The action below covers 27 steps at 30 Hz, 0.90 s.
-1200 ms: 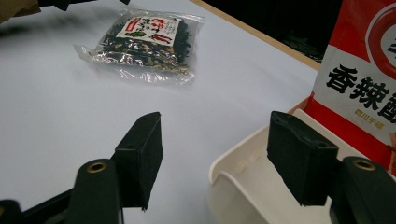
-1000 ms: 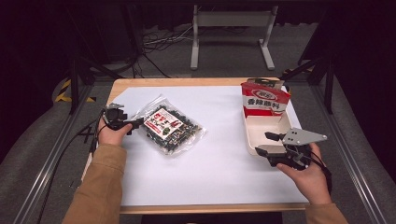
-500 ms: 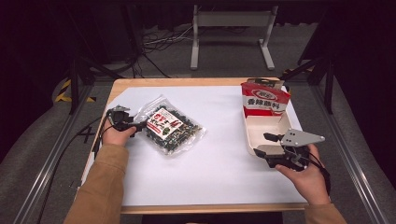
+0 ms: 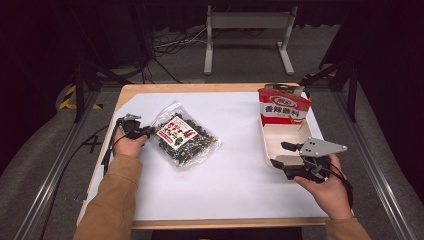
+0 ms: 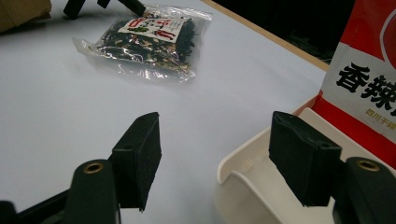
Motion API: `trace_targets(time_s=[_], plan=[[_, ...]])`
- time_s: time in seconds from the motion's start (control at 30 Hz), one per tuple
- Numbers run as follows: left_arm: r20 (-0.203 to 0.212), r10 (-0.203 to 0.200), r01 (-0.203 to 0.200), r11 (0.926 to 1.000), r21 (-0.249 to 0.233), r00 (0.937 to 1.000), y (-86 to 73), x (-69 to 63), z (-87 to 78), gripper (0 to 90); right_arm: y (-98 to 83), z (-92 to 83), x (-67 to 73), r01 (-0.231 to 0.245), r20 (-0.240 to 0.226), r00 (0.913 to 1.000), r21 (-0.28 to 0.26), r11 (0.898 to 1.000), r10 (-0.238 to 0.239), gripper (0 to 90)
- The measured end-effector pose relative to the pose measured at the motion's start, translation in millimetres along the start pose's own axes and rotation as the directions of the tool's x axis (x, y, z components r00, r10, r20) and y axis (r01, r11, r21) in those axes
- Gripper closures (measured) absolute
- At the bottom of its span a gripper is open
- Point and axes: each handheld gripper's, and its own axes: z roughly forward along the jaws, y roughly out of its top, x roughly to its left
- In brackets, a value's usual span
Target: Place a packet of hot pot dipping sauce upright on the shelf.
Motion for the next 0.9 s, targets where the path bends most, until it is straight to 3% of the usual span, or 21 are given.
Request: trace_targets(time_s=[0.1, 0.3, 0.47, 0.67, 0.8, 0.83, 0.9], plan=[[0.025, -0.03, 0.03, 0.9995, -0.01, 0.9992, 0.2, 3.9, -1.4, 82.4, -0.3, -1.0, -0.2, -0.002, 0.001, 1.0, -0.003, 1.0, 0.002, 34.5], [0.038, -0.041, 0.042, 0.9989, -0.021, 0.9985, 4.6, 2.5, -10.0, 87.4, -0.9, -4.1, -1.8, -0.005, 0.012, 0.9999, -0.007, 1.0, 0.005, 34.6], [0.079, -0.046, 0.052, 0.9958, -0.075, 0.9958, 10.9, 0.1, -26.3, 88.0, 0.5, -7.5, -2.2, -0.007, 0.022, 0.9997, -0.017, 1.0, 0.008, 34.7], [0.1, 0.048, -0.032, 0.9879, -0.151, 0.9938, 25.3, -14.7, -55.0, 88.3, 2.4, -8.6, -1.1, -0.001, 0.025, 0.9997, -0.02, 1.0, 0.001, 34.8], [0.145, 0.082, -0.052, 0.9787, -0.199, 0.9861, 30.9, -21.3, -70.0, 88.4, 3.7, -8.5, -0.3, 0.001, 0.019, 0.9998, -0.025, 1.0, -0.001, 34.8], [0.15, 0.086, -0.056, 0.9789, -0.196, 0.985, 31.8, -22.6, -72.7, 88.4, 4.5, -8.8, -0.1, 0.004, 0.017, 0.9998, -0.028, 1.0, -0.003, 34.8], [0.154, 0.116, -0.081, 0.9724, -0.219, 0.9813, 35.1, -27.0, -79.9, 88.4, 5.5, -9.1, 0.4, 0.005, 0.018, 0.9998, -0.03, 1.0, -0.005, 34.8]])
